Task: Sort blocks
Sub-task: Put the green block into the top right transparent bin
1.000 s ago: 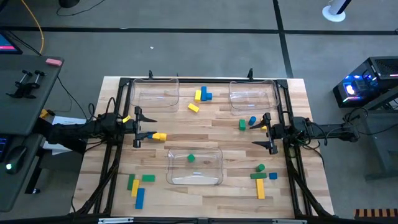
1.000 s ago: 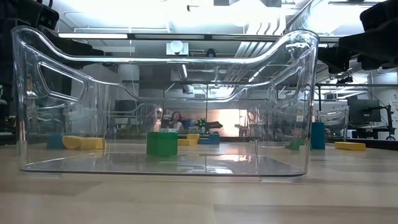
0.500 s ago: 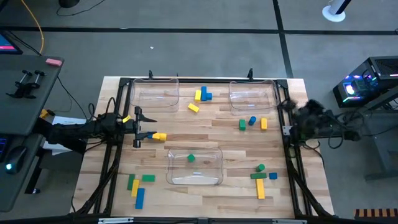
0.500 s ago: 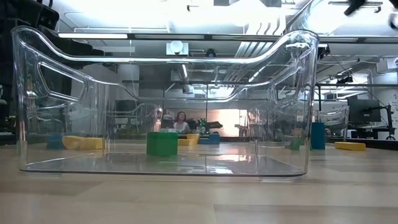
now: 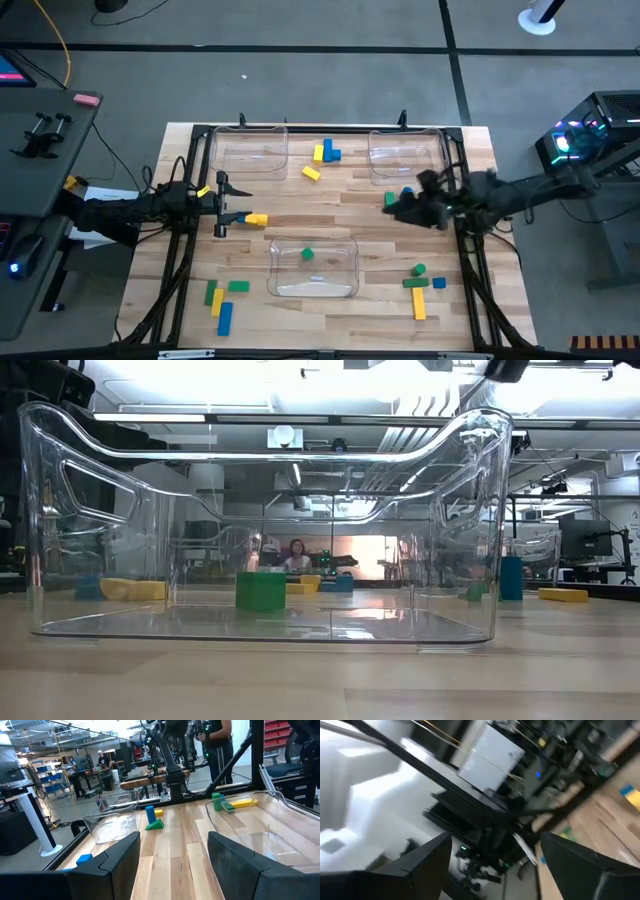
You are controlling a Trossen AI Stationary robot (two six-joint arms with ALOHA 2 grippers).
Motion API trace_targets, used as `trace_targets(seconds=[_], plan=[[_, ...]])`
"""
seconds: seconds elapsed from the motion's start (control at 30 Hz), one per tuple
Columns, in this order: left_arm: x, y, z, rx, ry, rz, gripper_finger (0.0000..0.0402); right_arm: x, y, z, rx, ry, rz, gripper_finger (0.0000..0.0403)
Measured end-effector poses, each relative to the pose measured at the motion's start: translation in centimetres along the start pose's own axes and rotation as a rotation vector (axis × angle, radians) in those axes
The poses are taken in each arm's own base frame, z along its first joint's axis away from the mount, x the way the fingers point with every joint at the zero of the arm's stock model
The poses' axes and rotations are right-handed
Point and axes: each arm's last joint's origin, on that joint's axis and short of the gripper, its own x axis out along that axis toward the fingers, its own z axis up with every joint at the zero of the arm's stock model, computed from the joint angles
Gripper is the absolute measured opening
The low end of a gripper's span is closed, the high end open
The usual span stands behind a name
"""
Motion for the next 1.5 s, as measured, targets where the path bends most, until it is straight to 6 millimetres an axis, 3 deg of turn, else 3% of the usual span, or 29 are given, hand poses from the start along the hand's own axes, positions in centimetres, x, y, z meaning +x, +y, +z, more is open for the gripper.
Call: trace_targets(seconds=[0.3, 0.47, 0.57, 0.73, 0.87, 1.03, 1.33, 1.5], plan=[[0.0, 0.0, 0.0, 0.0, 0.0, 0.0, 0.022, 5.2, -3.9, -4.1, 0.449, 0.25, -0.235, 0.0302], [0.0, 0.0, 0.0, 0.0, 0.0, 0.0, 0.022, 6.5, -3.4, -5.1, 0.59, 0.566, -0.336, 0.0302], [0.0, 0.0, 0.0, 0.0, 0.0, 0.0, 0.022, 5.8, -1.6, -4.7, 0.532, 0.726, -0.575, 0.0302], [0.0, 0.0, 0.0, 0.0, 0.001, 0.0, 0.022, 2.2, 2.4, -4.2, 0.272, 0.828, -1.119, 0.0302], [0.0, 0.0, 0.0, 0.0, 0.0, 0.0, 0.022, 0.9, 3.6, -6.7, 0.221, 0.879, -1.221, 0.0302], [0.0, 0.0, 0.0, 0.0, 0.0, 0.0, 0.022, -0.1, 2.3, -10.1, 0.239, 0.925, -1.348, 0.0302], [0.0, 0.0, 0.0, 0.0, 0.0, 0.0, 0.022, -0.7, -2.9, -11.6, 0.329, 0.816, -1.494, 0.0302], [0.0, 0.0, 0.0, 0.0, 0.0, 0.0, 0.022, -0.4, -4.7, -12.4, 0.382, 0.777, -1.426, 0.0302]])
